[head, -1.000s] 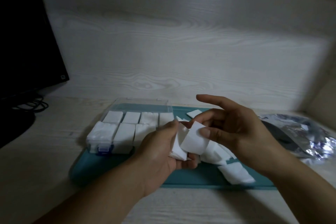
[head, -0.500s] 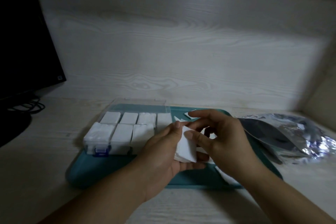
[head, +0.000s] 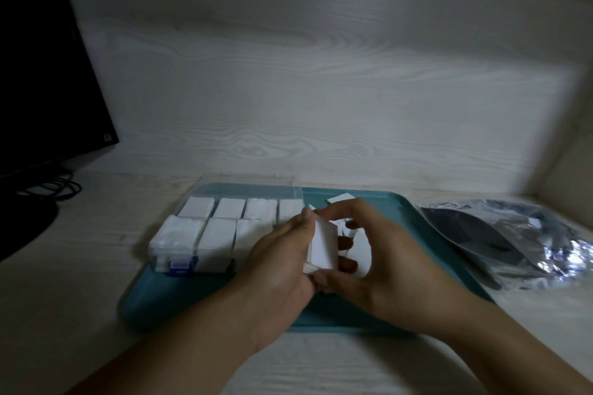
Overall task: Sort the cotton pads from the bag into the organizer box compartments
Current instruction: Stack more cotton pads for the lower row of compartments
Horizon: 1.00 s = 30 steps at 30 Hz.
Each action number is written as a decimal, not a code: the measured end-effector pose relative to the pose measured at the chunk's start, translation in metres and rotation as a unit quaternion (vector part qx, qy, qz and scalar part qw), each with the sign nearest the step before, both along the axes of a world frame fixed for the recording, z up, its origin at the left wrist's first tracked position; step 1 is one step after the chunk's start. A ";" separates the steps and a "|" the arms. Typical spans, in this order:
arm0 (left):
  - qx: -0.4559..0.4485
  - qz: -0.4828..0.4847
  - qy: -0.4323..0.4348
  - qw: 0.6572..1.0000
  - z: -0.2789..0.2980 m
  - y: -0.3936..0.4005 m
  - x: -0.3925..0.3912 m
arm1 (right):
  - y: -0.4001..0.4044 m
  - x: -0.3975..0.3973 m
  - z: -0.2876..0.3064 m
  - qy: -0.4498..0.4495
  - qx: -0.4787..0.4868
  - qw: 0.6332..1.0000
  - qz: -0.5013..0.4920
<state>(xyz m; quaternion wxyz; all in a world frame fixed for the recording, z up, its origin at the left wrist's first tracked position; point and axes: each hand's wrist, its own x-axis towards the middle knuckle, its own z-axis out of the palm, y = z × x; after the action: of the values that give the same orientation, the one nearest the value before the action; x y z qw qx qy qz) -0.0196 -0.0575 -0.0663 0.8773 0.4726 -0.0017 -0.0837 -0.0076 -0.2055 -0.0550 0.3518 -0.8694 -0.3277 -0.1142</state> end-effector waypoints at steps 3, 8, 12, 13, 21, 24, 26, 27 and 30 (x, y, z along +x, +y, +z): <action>-0.008 0.007 0.001 1.000 -0.001 -0.001 0.001 | 0.001 0.002 -0.001 0.017 0.033 0.999 0.008; -0.022 -0.009 0.008 1.000 0.001 -0.001 0.000 | 0.001 0.006 -0.001 -0.002 0.033 0.999 0.022; -0.037 -0.008 0.001 0.999 0.003 0.000 -0.004 | 0.001 0.006 0.000 -0.013 0.018 0.999 0.030; -0.036 -0.013 -0.002 0.999 0.004 0.001 -0.005 | 0.001 0.006 0.000 -0.016 0.016 0.999 0.039; -0.024 -0.012 -0.014 1.000 0.004 0.001 -0.004 | -0.002 0.008 -0.002 -0.007 0.047 0.997 0.064; -0.002 0.031 -0.015 0.999 0.009 0.008 0.001 | -0.009 0.019 -0.001 0.025 0.128 0.991 0.012; -0.004 0.051 -0.012 0.999 0.012 0.013 0.005 | -0.019 0.029 -0.003 -0.003 0.099 0.993 -0.064; -0.012 0.058 -0.008 0.998 0.014 0.015 0.007 | -0.021 0.032 -0.004 -0.022 0.051 0.995 -0.086; -0.029 0.084 0.020 0.996 0.015 0.018 0.009 | -0.020 0.036 -0.016 -0.016 -0.127 0.990 -0.066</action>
<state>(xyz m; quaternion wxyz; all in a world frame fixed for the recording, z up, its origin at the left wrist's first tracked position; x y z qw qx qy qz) -0.0110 -0.0392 -0.0517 0.8946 0.4433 0.0529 -0.0194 0.0279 -0.2259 -0.0709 0.2252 -0.9249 -0.2865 -0.1086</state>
